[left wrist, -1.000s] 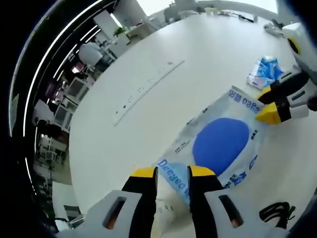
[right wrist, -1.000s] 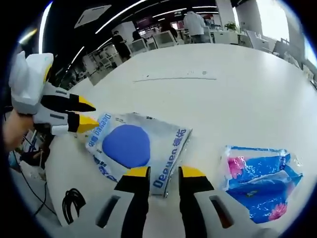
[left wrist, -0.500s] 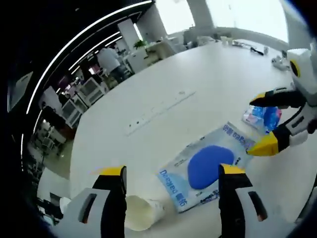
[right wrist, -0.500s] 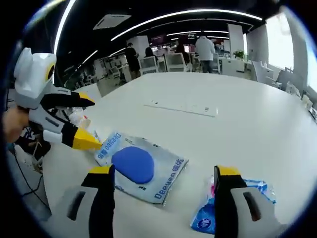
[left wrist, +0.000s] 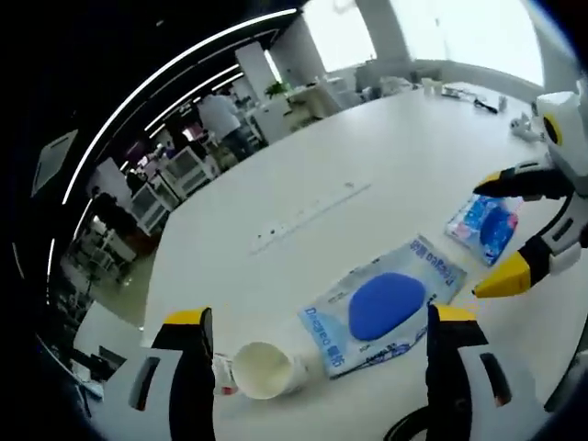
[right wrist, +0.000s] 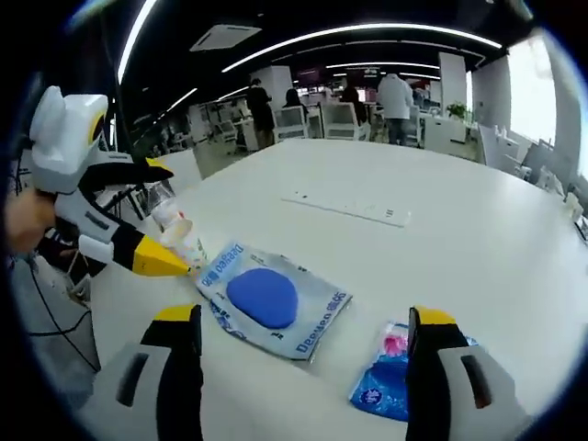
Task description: Arrange the tabletop items into an orderly group along one side of the table until the central work area is clear of visible clutter.
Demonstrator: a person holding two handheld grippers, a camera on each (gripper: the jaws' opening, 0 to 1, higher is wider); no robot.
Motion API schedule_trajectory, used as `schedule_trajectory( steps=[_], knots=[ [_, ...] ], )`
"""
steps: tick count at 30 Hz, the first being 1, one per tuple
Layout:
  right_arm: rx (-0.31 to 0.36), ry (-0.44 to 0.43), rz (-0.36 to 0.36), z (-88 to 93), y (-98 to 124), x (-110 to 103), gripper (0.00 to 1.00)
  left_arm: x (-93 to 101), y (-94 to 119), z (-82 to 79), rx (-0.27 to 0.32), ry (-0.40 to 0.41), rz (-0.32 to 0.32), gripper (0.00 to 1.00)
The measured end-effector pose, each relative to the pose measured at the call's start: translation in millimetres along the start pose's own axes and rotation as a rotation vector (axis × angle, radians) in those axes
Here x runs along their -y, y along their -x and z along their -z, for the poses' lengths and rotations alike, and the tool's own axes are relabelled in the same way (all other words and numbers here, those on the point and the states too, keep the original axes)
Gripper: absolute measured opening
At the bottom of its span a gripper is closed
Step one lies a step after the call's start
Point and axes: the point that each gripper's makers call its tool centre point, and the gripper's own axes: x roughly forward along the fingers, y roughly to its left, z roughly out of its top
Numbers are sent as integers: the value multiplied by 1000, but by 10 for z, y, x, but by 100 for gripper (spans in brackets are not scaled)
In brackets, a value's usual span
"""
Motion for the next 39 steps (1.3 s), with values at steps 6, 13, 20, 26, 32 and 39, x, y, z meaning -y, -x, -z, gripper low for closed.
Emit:
schedule_trajectory(
  steps=[6, 13, 20, 26, 32, 39],
  knots=[
    [2, 10, 4, 34, 148, 68, 89, 40, 57, 49, -13, 19, -7, 91],
    [19, 4, 7, -20, 208, 194, 87, 154, 80, -43, -14, 27, 9, 87],
    [15, -6, 25, 25, 349, 415, 87, 383, -1, -171, -8, 28, 32, 86],
    [14, -32, 42, 63, 425, 633, 86, 544, -88, -290, -3, 36, 55, 85],
    [13, -55, 65, 142, 545, 851, 85, 719, -262, -363, -17, 33, 89, 83],
    [-3, -87, 100, 292, 662, 1129, 84, 1067, -290, -435, -14, 40, 133, 82]
  ],
)
